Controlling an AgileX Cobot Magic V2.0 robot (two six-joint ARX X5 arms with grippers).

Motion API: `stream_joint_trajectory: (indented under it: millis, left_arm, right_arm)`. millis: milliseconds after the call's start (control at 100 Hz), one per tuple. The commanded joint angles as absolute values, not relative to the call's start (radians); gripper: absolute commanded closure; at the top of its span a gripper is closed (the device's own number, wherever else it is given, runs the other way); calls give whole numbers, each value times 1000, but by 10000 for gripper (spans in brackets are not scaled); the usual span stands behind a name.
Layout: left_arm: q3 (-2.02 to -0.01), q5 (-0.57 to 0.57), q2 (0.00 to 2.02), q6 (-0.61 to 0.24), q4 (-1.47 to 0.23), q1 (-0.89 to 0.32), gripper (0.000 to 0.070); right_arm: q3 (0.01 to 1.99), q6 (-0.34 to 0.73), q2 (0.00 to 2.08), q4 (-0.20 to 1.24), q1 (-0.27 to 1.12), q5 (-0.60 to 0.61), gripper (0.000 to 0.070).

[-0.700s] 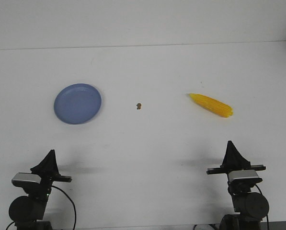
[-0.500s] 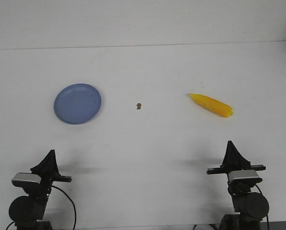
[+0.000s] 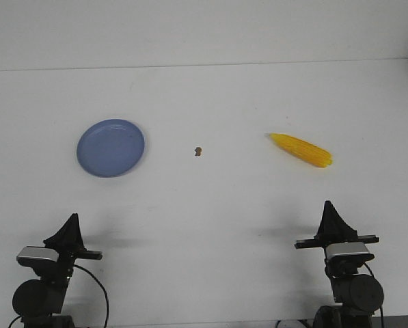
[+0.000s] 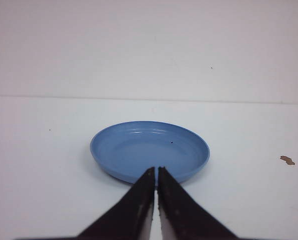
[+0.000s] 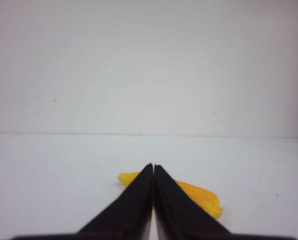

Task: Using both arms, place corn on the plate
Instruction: 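Raise both grippers from the rest pose and open them, then reach the left gripper forward to the rim of the blue plate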

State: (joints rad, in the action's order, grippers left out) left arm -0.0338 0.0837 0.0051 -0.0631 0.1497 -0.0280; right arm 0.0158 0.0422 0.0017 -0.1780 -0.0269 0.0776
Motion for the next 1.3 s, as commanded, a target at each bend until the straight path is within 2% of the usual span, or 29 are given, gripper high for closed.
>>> stream_joint_trajectory:
  millis: [0,250,380,510,770,1070,1290]
  left_arm:
    - [-14,84,3,-65,165,-27,688]
    - [-78,84,4,-73,152,-27,688]
    - [-173,48,20,-73,103,-26,688]
    - [-298,-4,80,-73,30,-26,688]
    - [-604,-5,331,-72,-178,-26,688]
    - [-932,-4,646,-72,-503,-26,688]
    - [-1031,-4,799,-72,-641,-27,688]
  right_arm:
    - [13,52,1,-191,-27,78,694]
    - [19,56,1,-252,-27,78,694]
    - [60,57,2,-213,-26,78,694]
    - [149,57,2,-70,-27,78,694]
    - [394,64,74,204,-27,80,694]
    - [714,64,322,549,-27,80,694]
    - [902,64,526,775,-27,80,694]
